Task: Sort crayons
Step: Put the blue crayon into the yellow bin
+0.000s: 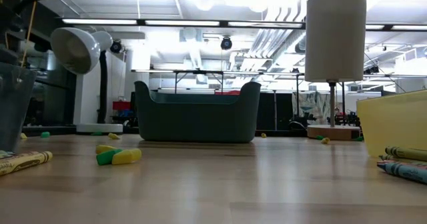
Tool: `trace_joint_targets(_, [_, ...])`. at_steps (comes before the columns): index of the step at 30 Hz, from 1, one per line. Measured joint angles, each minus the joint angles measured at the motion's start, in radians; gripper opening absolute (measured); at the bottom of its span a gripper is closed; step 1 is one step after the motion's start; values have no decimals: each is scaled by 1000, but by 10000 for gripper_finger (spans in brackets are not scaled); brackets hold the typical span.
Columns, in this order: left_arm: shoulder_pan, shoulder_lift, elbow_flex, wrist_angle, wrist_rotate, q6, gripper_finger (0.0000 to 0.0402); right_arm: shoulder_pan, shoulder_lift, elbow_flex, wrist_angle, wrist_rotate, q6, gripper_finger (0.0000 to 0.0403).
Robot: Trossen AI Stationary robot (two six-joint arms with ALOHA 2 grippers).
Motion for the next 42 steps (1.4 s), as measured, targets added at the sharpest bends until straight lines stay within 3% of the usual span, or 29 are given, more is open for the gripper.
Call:
trace_joint_targets(4, [32, -38, 70, -81, 105, -17, 202, 0, 0, 0, -22, -56, -11, 160])
trace_joint_targets(7, [39, -116, 142, -102, 37, -90, 222, 0, 11, 0, -60, -73, 37, 160])
trace_joint_targets(10, [39, -222, 204, -69, -172, -198, 228, 0, 59, 1, -71, -146, 82, 160])
trace_joint_targets(16, [40, -418, 235, 43, -686, -316, 229, 33, 246, 1, -135, -421, 245, 160])
trace_joint_targets(21, [40, -512, 235, 64, -894, -285, 230, 119, 383, 0, -318, -412, 468, 160])
trace_joint_targets(27, [40, -547, 235, 64, -921, -181, 230, 234, 506, 0, -296, -388, 766, 160])
trace_joint_targets(34, [40, -548, 235, 64, -917, -114, 230, 299, 575, 0, -264, -389, 975, 160])
trace_joint_targets(38, [40, -547, 235, 64, -914, -113, 230, 299, 590, 39, -286, -387, 1000, 156])
trace_joint_targets(42, [40, -547, 235, 64, -913, -113, 230, 285, 631, 192, -398, -339, 903, 140])
